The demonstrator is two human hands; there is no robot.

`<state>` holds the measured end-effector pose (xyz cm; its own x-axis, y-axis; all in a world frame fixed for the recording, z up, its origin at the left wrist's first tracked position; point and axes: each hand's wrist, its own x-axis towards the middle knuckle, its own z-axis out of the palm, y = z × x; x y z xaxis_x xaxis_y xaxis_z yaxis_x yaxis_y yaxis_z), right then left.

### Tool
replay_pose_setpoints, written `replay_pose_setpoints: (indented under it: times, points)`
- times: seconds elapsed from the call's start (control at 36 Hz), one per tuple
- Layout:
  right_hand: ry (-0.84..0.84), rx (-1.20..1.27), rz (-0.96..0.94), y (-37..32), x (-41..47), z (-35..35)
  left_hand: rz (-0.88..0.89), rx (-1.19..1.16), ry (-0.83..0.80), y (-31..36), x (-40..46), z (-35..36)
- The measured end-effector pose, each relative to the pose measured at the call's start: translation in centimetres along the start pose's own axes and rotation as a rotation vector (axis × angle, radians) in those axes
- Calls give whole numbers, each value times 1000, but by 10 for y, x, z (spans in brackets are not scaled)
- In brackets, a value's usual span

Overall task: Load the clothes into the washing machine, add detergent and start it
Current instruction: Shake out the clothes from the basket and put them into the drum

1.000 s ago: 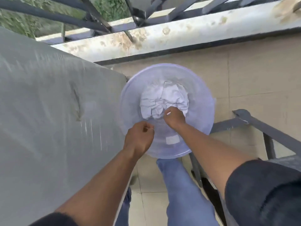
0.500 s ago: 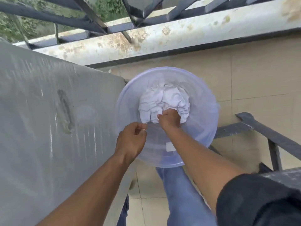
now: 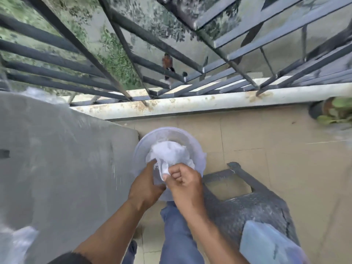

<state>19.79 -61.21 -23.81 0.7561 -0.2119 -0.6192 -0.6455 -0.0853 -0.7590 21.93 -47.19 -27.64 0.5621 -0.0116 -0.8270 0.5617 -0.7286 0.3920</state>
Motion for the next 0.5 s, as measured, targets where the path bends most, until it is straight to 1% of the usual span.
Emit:
replay_pose_setpoints:
  times: [0.06, 0.11, 0.25, 0.33, 0.39, 0.42, 0.5]
  points:
    - [-47, 62, -51, -35, -27, -13, 92, 29, 28, 13, -22, -13]
    - [-91, 108, -115, -66, -54, -27, 144, 51, 86, 30, -48, -28]
    - [-267, 178, -301, -125, -103, -70, 354, 309, 242, 47, -101, -64]
    - [-303, 169, -387, -155, -124, -90, 485, 364, 352, 58, -136, -87]
    - [-278, 206, -418, -169, -135, -100, 606, 360, 442, 71, -158, -102]
    - [-242, 241, -412, -172, -139, -103, 662, 355, 459, 78, -167, -109]
    - [-39, 308, -286, -175, -143, -104, 719, 312, 357, 97, -193, -132]
